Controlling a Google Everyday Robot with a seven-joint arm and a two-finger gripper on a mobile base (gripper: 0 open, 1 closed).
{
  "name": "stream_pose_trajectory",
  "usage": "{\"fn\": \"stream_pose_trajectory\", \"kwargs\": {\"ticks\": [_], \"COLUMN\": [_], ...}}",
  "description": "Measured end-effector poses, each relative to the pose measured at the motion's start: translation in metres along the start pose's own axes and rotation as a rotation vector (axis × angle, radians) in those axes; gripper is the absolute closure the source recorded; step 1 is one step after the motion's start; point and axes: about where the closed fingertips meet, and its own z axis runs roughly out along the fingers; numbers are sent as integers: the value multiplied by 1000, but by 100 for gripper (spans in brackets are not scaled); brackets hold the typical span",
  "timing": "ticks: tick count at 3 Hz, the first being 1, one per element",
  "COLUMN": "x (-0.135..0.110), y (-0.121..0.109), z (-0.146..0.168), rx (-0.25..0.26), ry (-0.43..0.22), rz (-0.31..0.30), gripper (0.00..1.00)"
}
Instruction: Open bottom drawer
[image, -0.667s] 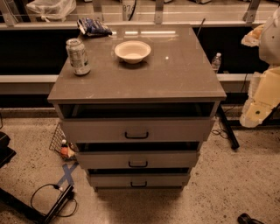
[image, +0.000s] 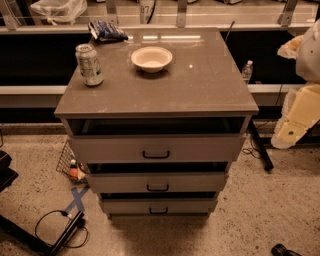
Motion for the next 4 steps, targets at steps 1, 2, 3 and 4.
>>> {"fn": "stream_pose_trajectory", "kwargs": {"ticks": [1, 2, 3, 4], "x": [16, 55, 68, 73], "y": [14, 60, 77, 65], "z": [38, 127, 180, 219], "rx": [-15, -71, -42, 34], "ry": [-64, -215, -342, -406], "rz": [32, 105, 144, 193], "gripper": [0, 0, 0, 0]}}
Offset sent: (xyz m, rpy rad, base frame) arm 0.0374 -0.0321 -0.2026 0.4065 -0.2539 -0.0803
